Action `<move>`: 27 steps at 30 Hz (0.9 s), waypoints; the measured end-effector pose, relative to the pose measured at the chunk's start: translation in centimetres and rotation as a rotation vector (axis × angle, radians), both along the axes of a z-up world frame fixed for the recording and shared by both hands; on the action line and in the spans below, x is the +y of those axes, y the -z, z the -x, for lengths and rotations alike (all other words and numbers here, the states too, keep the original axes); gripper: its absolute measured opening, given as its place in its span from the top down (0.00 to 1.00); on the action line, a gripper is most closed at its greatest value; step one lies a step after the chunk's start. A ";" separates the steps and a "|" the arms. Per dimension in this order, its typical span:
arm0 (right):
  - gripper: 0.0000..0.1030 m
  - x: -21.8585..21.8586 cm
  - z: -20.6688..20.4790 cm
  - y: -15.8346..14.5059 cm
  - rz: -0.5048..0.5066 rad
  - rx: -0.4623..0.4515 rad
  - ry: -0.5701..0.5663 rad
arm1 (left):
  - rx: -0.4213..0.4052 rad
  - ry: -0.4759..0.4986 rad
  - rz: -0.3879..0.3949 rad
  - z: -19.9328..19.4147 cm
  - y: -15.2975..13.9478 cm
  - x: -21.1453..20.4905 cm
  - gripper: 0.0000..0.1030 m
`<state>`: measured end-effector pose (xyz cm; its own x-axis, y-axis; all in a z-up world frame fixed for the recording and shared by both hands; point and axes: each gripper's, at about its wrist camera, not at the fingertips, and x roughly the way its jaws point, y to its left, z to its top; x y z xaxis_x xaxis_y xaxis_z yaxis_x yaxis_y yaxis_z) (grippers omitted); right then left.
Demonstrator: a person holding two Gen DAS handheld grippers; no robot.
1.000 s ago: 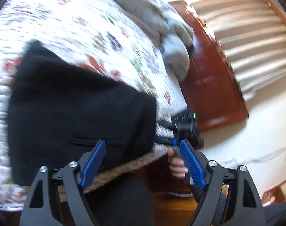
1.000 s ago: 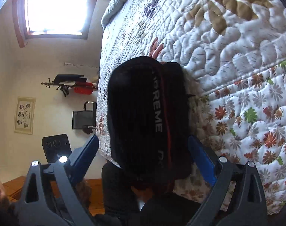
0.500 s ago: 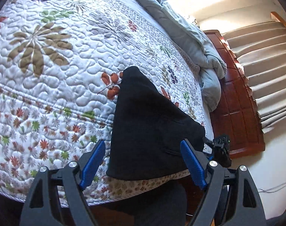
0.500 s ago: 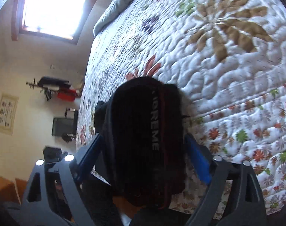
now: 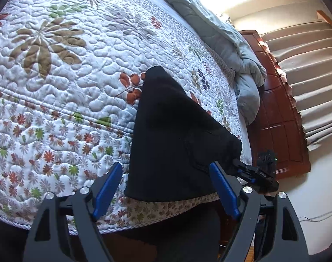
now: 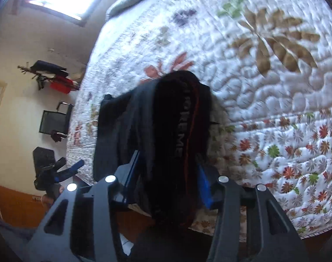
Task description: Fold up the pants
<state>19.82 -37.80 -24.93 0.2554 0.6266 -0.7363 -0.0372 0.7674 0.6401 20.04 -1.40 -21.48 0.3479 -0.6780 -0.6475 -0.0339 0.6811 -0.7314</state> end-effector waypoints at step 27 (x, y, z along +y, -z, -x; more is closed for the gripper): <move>0.84 -1.7 -3.3 4.5 -0.264 0.026 0.029 | 0.043 0.007 -0.042 0.0 0.9 -1.0 0.20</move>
<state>23.17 -39.53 -29.47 0.2593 0.7903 -0.5552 0.0013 0.5746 0.8184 20.07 -2.40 -22.38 0.3145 -0.6521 -0.6898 -0.0594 0.7117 -0.6999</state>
